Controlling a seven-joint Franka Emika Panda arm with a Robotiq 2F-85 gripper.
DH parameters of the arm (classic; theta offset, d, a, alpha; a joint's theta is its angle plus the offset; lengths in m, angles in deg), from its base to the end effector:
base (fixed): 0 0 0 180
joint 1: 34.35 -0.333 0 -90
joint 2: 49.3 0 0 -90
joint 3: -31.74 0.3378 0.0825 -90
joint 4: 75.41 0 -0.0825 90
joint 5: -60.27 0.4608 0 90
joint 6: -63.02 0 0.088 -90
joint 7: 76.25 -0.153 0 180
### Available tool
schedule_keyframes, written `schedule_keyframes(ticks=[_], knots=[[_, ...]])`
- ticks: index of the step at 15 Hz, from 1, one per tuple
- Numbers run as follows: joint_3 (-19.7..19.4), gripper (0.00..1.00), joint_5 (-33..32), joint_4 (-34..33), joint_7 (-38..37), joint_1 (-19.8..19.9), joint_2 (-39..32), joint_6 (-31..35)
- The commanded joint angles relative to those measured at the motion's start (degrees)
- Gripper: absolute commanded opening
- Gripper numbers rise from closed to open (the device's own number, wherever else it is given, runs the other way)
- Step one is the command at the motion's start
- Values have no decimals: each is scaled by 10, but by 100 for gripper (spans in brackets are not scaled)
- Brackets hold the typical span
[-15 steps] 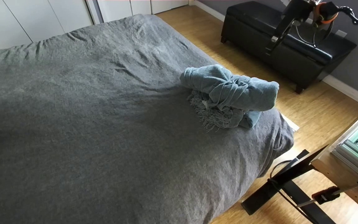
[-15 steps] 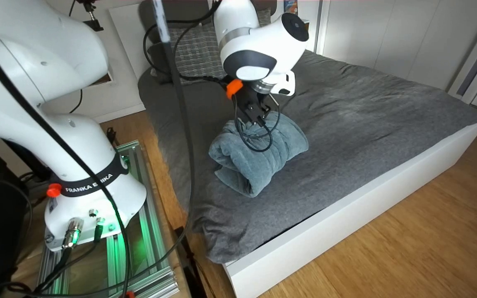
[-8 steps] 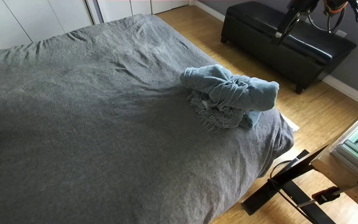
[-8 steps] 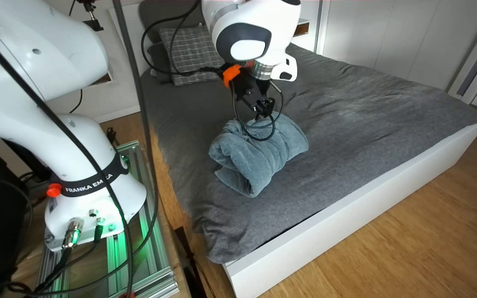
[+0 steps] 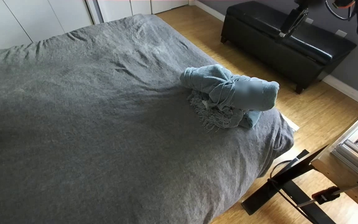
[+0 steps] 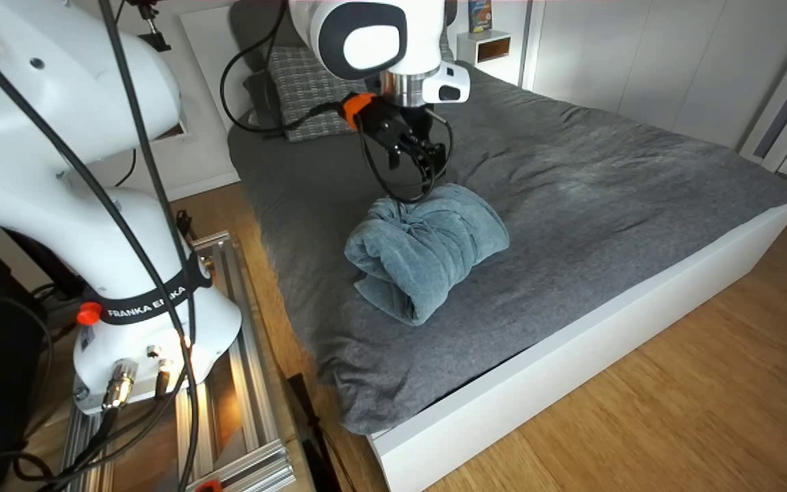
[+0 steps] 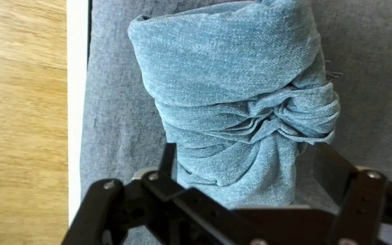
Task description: Fold the throw blanket in half
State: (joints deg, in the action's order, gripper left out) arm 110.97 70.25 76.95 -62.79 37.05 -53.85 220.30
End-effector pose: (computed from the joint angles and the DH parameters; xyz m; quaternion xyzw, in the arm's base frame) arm 0.4614 0.0738 0.1491 -0.9912 -0.1043 -0.0359 0.0735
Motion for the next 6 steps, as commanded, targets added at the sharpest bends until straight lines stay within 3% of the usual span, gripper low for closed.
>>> schedule_keyframes(ticks=[1, 2, 6], knots=[[30, 100, 20, 23, -3, 8, 74, 31], [17, 100, 6, 9, -7, 2, 33, 15], [18, 100, 6, 11, -7, 1, 39, 16]])
